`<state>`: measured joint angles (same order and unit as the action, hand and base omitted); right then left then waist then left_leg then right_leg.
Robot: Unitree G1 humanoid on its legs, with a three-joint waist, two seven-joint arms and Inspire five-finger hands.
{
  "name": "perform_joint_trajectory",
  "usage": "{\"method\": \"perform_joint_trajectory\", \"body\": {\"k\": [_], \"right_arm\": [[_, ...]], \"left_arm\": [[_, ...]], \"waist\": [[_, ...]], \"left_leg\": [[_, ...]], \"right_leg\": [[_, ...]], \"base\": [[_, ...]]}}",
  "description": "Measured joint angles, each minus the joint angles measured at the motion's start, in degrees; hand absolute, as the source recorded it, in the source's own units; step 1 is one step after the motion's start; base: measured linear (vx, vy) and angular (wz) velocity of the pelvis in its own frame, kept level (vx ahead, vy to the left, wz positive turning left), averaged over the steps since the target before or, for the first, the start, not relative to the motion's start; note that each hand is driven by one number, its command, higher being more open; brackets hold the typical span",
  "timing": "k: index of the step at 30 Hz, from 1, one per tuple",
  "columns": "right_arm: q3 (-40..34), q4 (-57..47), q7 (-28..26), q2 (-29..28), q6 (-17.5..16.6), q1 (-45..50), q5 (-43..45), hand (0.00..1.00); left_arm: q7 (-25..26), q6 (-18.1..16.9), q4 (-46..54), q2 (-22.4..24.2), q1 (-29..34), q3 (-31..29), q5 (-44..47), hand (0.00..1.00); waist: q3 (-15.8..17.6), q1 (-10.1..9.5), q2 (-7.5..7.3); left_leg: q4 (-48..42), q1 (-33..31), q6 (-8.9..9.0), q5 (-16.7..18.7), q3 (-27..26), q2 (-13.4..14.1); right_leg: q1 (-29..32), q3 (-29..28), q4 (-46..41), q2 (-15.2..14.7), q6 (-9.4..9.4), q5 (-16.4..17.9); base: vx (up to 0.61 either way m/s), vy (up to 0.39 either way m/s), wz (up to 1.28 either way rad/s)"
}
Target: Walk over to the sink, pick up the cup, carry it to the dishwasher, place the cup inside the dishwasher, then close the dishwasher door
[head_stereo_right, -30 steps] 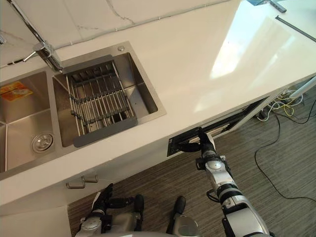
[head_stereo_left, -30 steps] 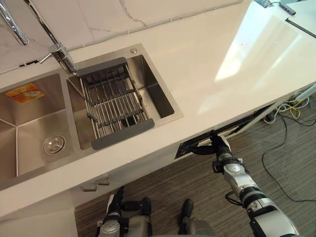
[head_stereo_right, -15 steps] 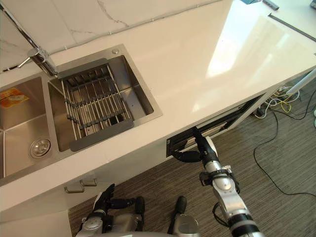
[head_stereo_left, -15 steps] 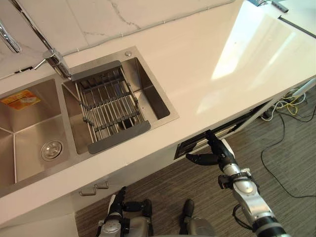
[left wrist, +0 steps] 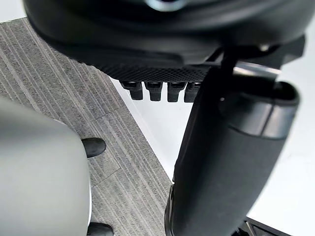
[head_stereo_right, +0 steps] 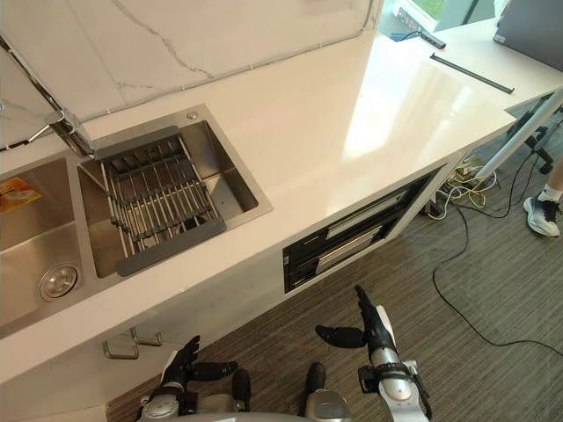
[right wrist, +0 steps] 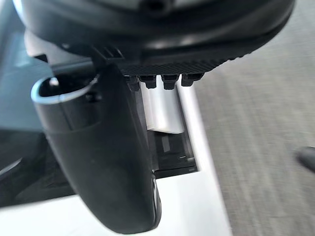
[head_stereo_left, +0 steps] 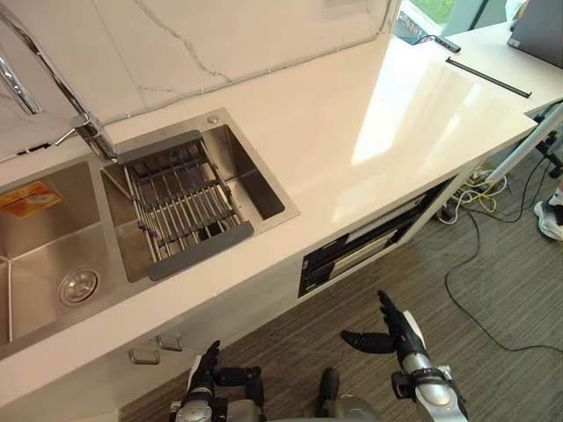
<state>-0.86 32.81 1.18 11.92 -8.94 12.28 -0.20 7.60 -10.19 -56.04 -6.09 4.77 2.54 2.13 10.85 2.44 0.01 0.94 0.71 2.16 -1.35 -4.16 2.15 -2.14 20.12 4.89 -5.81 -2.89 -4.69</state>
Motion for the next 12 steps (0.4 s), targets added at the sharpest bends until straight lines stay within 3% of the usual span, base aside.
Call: {"method": "perform_joint_trajectory", "body": {"k": [12], "right_arm": [[-5.52,12.01,3.38,-3.15,1.25,-0.86,-1.49,1.0]], "left_arm": [[0.36,0.0,1.89,-0.59,3.58,-4.88,1.21,1.0]], "waist": [[-2.5,-0.2,-0.1]], "left_leg": [[0.79,2.27,-0.06,-0.03,0.06,-0.34]], "right_leg": [[-1.99,0.17,0.0,-0.3,-0.36,0.32]], "base": [[0.0,0.005,0.0]]}}
